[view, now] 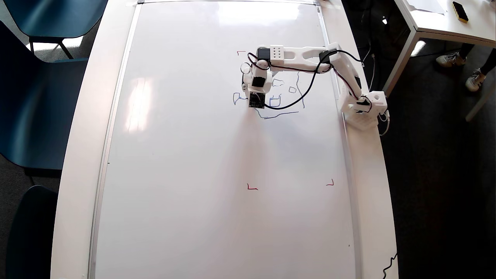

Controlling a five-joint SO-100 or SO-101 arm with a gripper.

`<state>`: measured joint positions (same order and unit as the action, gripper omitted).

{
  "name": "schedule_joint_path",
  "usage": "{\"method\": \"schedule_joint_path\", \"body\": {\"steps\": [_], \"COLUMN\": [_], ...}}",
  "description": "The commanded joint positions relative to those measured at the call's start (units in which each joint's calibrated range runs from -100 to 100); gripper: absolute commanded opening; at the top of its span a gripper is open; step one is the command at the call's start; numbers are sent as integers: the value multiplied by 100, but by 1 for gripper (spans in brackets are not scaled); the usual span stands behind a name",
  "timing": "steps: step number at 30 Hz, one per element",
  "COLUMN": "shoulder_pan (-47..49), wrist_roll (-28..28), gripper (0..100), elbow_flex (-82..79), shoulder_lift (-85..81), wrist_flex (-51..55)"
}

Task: Draw on a whiteboard a robot head using a pen attached to the gripper

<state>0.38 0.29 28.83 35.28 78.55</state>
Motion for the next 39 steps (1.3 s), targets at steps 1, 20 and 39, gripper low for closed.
{"method": "schedule_joint_path", "body": {"steps": [1, 20, 39], "shoulder_pan": [-56, 3, -19], "wrist_roll": [14, 164, -646], "gripper": [1, 1, 1], "elbow_flex": [27, 1153, -3141], "shoulder_lift": [-329, -1310, -5570], "wrist_flex": [51, 1164, 1459]}}
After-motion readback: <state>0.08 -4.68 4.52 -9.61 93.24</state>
